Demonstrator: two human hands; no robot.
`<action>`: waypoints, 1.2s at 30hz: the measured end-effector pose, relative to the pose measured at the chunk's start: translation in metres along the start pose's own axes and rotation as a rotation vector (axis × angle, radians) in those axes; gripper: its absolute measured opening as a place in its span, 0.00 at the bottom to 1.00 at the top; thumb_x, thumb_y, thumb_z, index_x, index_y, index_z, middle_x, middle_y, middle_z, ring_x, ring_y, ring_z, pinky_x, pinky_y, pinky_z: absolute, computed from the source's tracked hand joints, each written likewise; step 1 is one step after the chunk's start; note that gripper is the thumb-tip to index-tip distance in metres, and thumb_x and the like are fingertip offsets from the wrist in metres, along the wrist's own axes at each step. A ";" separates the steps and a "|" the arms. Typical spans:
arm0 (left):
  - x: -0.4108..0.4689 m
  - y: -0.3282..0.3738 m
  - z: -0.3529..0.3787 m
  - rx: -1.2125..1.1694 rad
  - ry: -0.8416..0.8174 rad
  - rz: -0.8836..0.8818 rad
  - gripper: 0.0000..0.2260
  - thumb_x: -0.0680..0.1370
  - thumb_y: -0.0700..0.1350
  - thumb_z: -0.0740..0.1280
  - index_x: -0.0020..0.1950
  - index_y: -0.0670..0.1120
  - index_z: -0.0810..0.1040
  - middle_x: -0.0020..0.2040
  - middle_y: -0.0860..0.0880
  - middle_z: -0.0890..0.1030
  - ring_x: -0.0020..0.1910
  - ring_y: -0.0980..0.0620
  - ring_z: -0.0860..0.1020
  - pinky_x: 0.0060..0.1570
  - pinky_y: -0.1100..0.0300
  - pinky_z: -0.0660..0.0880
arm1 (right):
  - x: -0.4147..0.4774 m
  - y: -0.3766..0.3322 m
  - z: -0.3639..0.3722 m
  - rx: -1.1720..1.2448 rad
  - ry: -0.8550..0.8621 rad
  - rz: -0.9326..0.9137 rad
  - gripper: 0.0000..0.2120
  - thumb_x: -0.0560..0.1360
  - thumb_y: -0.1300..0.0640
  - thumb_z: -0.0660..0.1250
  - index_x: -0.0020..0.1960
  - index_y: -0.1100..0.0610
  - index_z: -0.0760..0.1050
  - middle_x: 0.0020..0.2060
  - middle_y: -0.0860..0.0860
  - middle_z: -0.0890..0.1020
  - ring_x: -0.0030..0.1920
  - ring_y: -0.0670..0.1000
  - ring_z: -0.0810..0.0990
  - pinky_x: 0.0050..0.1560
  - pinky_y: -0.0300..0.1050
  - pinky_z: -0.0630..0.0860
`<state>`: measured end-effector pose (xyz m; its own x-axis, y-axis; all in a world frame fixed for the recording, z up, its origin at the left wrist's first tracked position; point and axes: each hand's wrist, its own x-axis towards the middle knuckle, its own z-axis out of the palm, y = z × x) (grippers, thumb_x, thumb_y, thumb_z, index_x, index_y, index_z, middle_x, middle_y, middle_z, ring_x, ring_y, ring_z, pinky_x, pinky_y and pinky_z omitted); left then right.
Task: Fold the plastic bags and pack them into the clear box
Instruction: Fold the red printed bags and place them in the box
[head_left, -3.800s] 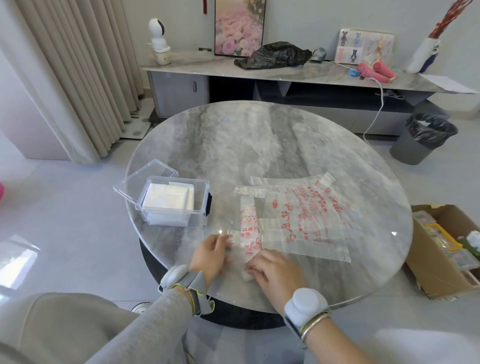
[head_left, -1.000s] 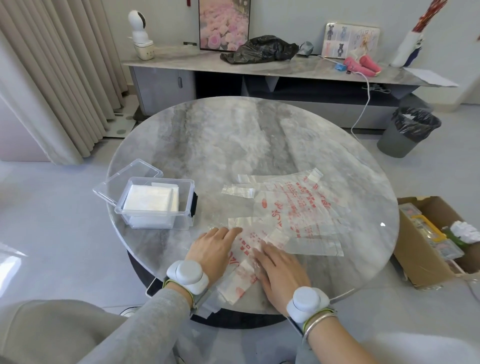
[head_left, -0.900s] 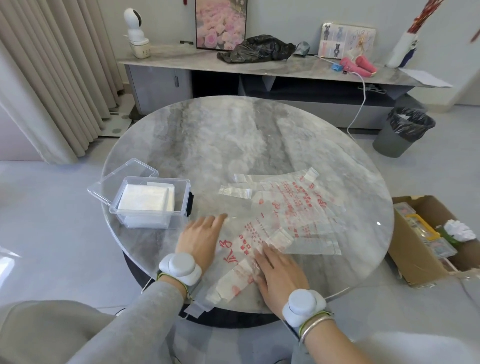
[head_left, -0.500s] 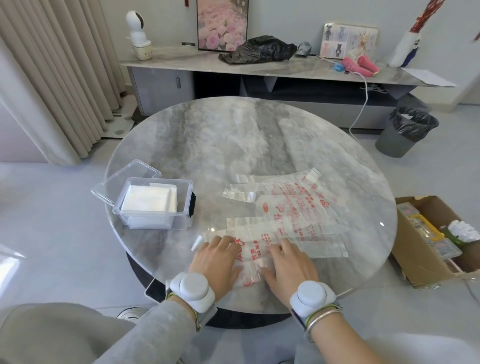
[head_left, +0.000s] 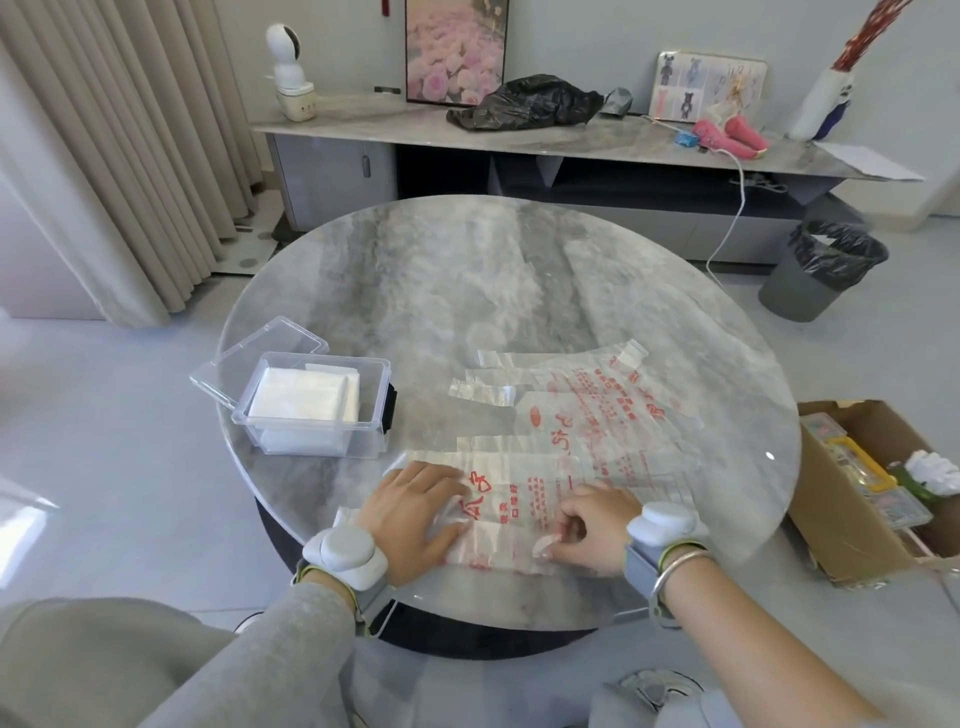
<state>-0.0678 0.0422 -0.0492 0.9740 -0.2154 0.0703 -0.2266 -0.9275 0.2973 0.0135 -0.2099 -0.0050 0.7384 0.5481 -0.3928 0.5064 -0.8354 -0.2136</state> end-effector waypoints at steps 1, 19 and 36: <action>0.000 -0.002 0.001 0.034 0.024 0.013 0.20 0.78 0.61 0.55 0.63 0.56 0.77 0.66 0.57 0.75 0.64 0.53 0.73 0.64 0.54 0.71 | 0.000 0.002 0.001 -0.006 0.000 -0.015 0.14 0.69 0.35 0.67 0.36 0.42 0.68 0.43 0.40 0.71 0.50 0.46 0.67 0.49 0.42 0.61; -0.014 -0.007 -0.005 0.422 0.033 -0.421 0.13 0.74 0.48 0.67 0.55 0.44 0.81 0.58 0.46 0.81 0.54 0.44 0.77 0.51 0.50 0.74 | -0.020 0.002 0.007 -0.026 -0.121 0.021 0.16 0.74 0.39 0.65 0.34 0.45 0.65 0.46 0.44 0.70 0.47 0.47 0.69 0.40 0.41 0.65; -0.015 0.010 0.000 0.104 0.228 -0.023 0.21 0.78 0.61 0.55 0.59 0.51 0.79 0.56 0.54 0.80 0.55 0.52 0.78 0.57 0.55 0.74 | -0.007 0.006 0.014 0.262 0.048 0.167 0.14 0.70 0.34 0.68 0.39 0.43 0.72 0.40 0.42 0.75 0.39 0.43 0.72 0.36 0.37 0.65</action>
<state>-0.0851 0.0363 -0.0469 0.9509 -0.1303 0.2806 -0.1912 -0.9605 0.2022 0.0051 -0.2189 -0.0162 0.8253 0.3980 -0.4006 0.2487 -0.8930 -0.3750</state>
